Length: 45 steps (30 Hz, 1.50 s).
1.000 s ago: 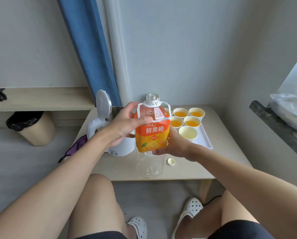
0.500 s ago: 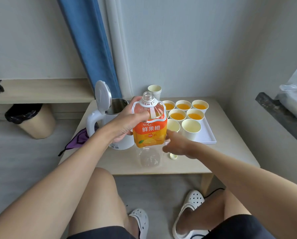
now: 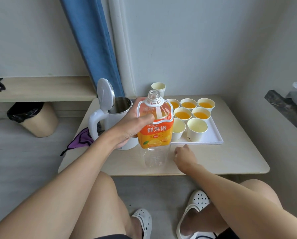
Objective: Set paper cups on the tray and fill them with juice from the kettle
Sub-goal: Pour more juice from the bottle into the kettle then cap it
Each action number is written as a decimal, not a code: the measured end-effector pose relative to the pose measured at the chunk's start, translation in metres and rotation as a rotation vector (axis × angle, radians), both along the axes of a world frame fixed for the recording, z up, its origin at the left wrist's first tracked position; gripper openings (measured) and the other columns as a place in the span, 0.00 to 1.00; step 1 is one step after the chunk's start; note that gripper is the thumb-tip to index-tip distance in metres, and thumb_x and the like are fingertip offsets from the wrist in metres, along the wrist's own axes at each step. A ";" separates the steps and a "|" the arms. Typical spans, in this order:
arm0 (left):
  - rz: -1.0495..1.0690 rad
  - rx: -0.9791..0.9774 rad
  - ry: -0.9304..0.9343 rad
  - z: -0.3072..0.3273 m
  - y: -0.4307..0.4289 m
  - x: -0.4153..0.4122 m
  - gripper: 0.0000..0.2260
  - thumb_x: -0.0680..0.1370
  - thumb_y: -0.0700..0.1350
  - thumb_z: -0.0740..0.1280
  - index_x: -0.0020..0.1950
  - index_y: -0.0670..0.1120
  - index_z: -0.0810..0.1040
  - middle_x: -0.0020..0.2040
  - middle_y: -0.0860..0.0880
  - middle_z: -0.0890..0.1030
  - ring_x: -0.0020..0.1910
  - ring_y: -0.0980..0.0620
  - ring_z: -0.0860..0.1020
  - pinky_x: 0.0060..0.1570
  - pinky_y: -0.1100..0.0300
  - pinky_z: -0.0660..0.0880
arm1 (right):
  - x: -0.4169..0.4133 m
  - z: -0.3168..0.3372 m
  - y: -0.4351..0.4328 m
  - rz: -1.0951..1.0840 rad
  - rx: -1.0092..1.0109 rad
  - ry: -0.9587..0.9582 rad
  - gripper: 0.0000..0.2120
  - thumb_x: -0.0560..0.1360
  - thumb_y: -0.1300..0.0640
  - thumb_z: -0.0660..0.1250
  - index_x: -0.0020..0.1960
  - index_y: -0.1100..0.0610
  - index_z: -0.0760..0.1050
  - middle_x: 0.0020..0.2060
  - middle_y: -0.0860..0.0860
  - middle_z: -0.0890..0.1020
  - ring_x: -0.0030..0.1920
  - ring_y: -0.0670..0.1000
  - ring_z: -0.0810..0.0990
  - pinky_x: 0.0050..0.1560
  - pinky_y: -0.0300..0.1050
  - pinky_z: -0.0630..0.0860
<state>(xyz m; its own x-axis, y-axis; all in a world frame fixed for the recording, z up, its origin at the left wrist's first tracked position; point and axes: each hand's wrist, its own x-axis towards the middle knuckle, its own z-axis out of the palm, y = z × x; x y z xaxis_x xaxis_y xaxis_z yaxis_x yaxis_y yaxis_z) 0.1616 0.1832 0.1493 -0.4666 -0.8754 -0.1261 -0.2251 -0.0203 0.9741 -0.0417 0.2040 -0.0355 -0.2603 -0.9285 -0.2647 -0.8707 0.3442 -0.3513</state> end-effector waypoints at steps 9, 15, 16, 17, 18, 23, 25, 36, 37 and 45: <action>-0.006 0.002 -0.043 0.002 -0.002 0.001 0.24 0.72 0.48 0.68 0.65 0.66 0.67 0.59 0.58 0.79 0.56 0.58 0.80 0.44 0.61 0.79 | 0.014 0.105 0.006 -0.238 -0.672 -0.419 0.13 0.79 0.62 0.62 0.62 0.58 0.78 0.57 0.54 0.71 0.50 0.52 0.75 0.54 0.40 0.71; 0.003 -0.011 -0.228 0.018 -0.005 0.005 0.27 0.69 0.51 0.72 0.65 0.65 0.68 0.61 0.55 0.81 0.61 0.51 0.80 0.63 0.41 0.76 | 0.030 0.220 0.004 -0.136 -0.951 -0.827 0.05 0.76 0.58 0.70 0.52 0.56 0.80 0.43 0.49 0.82 0.44 0.45 0.83 0.43 0.38 0.77; -0.001 -0.020 -0.270 0.023 -0.005 0.005 0.30 0.67 0.52 0.72 0.67 0.63 0.67 0.61 0.54 0.81 0.62 0.49 0.80 0.65 0.40 0.76 | 0.038 0.231 0.006 -0.049 -0.939 -0.851 0.05 0.76 0.58 0.71 0.51 0.56 0.80 0.41 0.47 0.82 0.42 0.43 0.82 0.42 0.35 0.76; -0.009 -0.031 -0.310 0.029 -0.005 0.004 0.32 0.66 0.52 0.71 0.69 0.61 0.66 0.60 0.53 0.81 0.63 0.48 0.79 0.65 0.39 0.75 | 0.045 0.238 0.005 0.035 -0.910 -0.841 0.04 0.76 0.58 0.72 0.50 0.55 0.80 0.40 0.46 0.81 0.41 0.43 0.81 0.42 0.35 0.75; -0.019 -0.038 -0.346 0.034 -0.006 0.004 0.34 0.65 0.52 0.71 0.70 0.61 0.65 0.61 0.53 0.80 0.63 0.47 0.79 0.66 0.38 0.76 | 0.051 0.240 0.003 0.102 -0.871 -0.793 0.04 0.75 0.57 0.72 0.49 0.53 0.80 0.41 0.46 0.82 0.43 0.44 0.81 0.43 0.36 0.76; -0.046 -0.022 -0.419 0.043 -0.007 0.005 0.40 0.64 0.50 0.72 0.74 0.62 0.62 0.64 0.52 0.79 0.64 0.46 0.78 0.61 0.39 0.80 | 0.058 0.223 -0.010 0.186 -0.800 -0.520 0.05 0.74 0.56 0.73 0.47 0.48 0.78 0.45 0.49 0.83 0.47 0.49 0.80 0.44 0.39 0.73; -0.043 -0.005 -0.410 0.042 -0.008 0.006 0.39 0.66 0.48 0.73 0.74 0.61 0.62 0.64 0.51 0.79 0.63 0.46 0.78 0.60 0.40 0.81 | 0.059 0.223 -0.009 0.195 -0.809 -0.509 0.05 0.75 0.57 0.73 0.48 0.50 0.78 0.45 0.49 0.83 0.47 0.49 0.80 0.44 0.37 0.74; -0.057 -0.095 -0.434 0.050 -0.016 0.004 0.24 0.74 0.43 0.75 0.66 0.58 0.70 0.61 0.52 0.79 0.61 0.48 0.79 0.61 0.42 0.80 | 0.047 0.224 -0.005 0.262 -0.820 -0.492 0.06 0.74 0.59 0.73 0.46 0.52 0.76 0.46 0.48 0.84 0.46 0.46 0.82 0.51 0.46 0.80; -0.041 -0.121 -0.406 0.051 -0.015 0.001 0.23 0.72 0.45 0.76 0.63 0.59 0.72 0.60 0.52 0.81 0.60 0.48 0.81 0.59 0.42 0.80 | 0.047 0.224 -0.005 0.261 -0.816 -0.502 0.07 0.74 0.59 0.73 0.45 0.52 0.75 0.46 0.49 0.83 0.46 0.47 0.82 0.51 0.48 0.80; -0.109 -0.205 -0.243 0.036 -0.008 -0.009 0.15 0.78 0.40 0.75 0.57 0.59 0.80 0.42 0.63 0.86 0.42 0.68 0.83 0.35 0.70 0.76 | 0.053 0.216 -0.008 0.226 -0.828 -0.528 0.11 0.71 0.57 0.76 0.50 0.51 0.76 0.49 0.52 0.76 0.49 0.52 0.78 0.52 0.50 0.78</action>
